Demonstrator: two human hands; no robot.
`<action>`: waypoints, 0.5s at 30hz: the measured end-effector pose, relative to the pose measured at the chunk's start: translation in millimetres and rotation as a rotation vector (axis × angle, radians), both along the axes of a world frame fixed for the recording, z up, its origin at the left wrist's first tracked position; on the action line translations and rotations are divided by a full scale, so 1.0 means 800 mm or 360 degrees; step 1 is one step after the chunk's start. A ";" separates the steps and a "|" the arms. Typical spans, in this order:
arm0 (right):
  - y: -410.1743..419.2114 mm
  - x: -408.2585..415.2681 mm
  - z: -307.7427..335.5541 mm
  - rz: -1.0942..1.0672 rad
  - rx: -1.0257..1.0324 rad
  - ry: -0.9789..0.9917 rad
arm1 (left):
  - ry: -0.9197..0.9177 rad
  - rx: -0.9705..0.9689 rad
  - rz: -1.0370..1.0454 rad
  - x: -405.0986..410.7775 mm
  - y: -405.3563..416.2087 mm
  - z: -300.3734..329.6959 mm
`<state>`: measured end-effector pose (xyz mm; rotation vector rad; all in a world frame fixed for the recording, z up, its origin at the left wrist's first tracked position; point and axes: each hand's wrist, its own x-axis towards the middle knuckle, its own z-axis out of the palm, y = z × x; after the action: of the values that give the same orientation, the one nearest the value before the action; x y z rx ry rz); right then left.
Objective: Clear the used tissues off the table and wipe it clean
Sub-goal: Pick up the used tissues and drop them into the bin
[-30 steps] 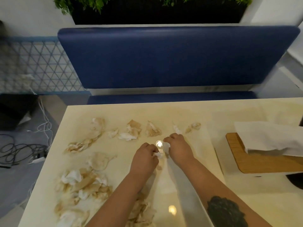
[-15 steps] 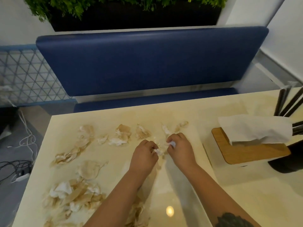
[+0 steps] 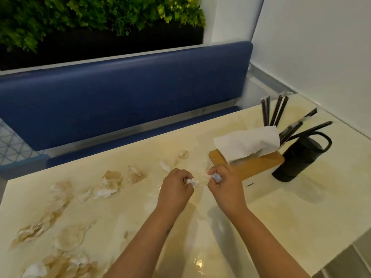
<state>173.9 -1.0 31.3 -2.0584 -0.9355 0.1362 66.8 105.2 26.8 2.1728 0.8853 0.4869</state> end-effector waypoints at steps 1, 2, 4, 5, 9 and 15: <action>-0.010 0.004 0.003 -0.0032 0.0010 -0.0003 | -0.0011 0.0007 -0.0022 0.006 -0.007 0.002; -0.019 0.007 0.005 -0.0066 0.0020 -0.0004 | -0.0024 0.0013 -0.0045 0.011 -0.013 0.004; -0.038 0.014 0.009 -0.0139 0.0046 -0.0011 | -0.0050 0.0025 -0.0099 0.022 -0.028 0.008; -0.047 0.018 0.010 -0.0170 0.0063 -0.0009 | -0.0058 0.0024 -0.0127 0.029 -0.035 0.011; -0.086 0.033 0.017 -0.0289 0.0098 0.0033 | -0.0082 -0.0002 -0.0239 0.056 -0.067 0.019; -0.154 0.069 0.022 -0.0481 0.0107 0.0061 | -0.0096 0.0016 -0.0397 0.106 -0.123 0.021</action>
<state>229.0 -124.0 48.6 -2.1003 -0.5887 -0.0169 151.8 6.5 43.4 2.2269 0.5700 0.4306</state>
